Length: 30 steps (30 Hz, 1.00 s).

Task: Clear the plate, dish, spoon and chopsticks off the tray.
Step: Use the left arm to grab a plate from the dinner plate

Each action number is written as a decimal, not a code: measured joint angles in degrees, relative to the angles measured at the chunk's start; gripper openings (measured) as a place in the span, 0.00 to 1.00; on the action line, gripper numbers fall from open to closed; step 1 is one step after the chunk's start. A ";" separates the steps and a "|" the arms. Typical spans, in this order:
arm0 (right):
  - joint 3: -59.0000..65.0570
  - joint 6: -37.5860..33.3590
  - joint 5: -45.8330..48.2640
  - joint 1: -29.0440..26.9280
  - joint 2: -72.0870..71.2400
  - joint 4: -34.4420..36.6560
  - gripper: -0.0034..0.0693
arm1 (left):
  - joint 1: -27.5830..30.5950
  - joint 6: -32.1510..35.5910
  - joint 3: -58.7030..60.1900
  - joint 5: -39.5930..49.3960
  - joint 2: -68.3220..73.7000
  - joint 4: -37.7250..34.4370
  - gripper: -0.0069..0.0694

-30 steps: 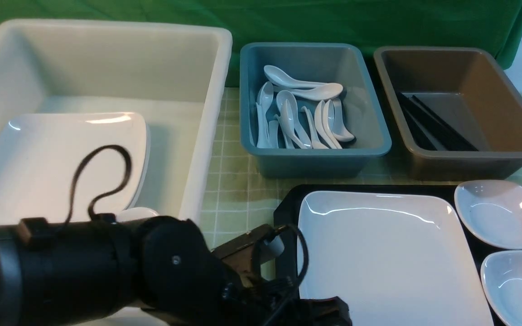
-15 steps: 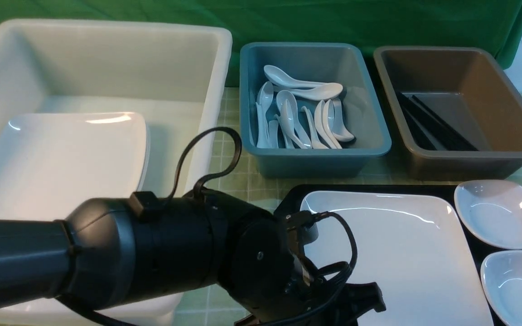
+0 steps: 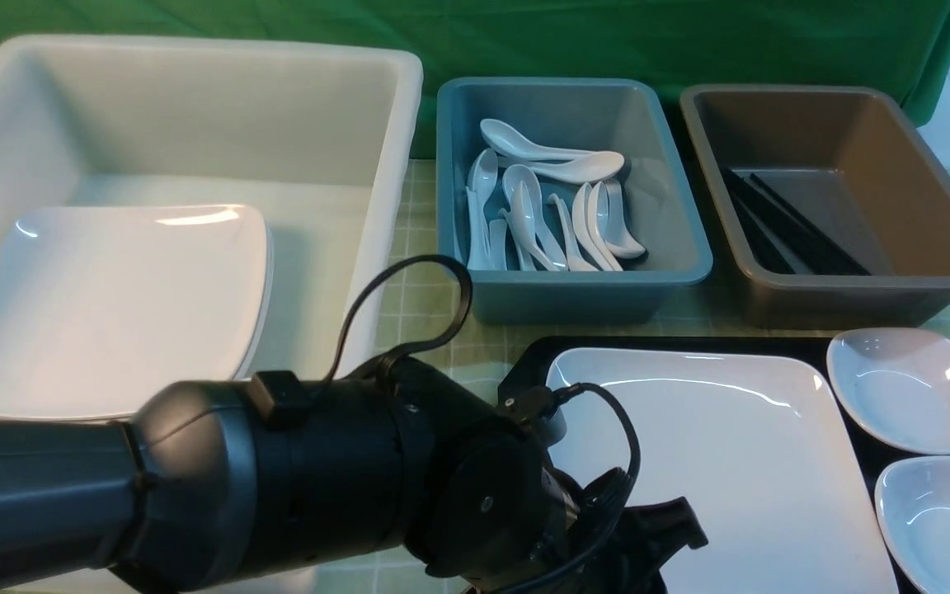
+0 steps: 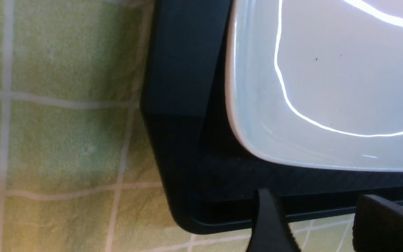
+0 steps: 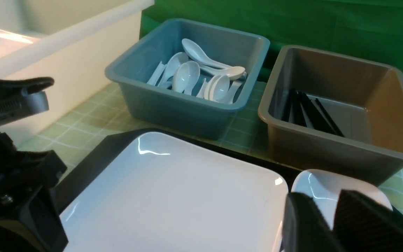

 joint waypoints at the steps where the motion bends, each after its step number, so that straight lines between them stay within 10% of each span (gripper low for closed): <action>1: 0.00 0.08 0.05 0.00 0.00 0.00 0.25 | 0.00 -0.69 0.00 -0.46 0.00 0.07 0.49; 15: 0.00 0.22 0.88 0.00 0.00 0.00 0.26 | -0.29 -9.43 0.05 -3.46 3.82 -3.68 0.49; 25: 0.00 0.35 1.10 0.00 0.00 0.05 0.27 | -6.75 -44.85 0.05 -1.82 4.81 23.17 0.49; 30: 0.00 0.41 1.12 0.00 0.00 0.05 0.28 | -6.61 -50.10 0.05 -2.18 6.05 27.18 0.49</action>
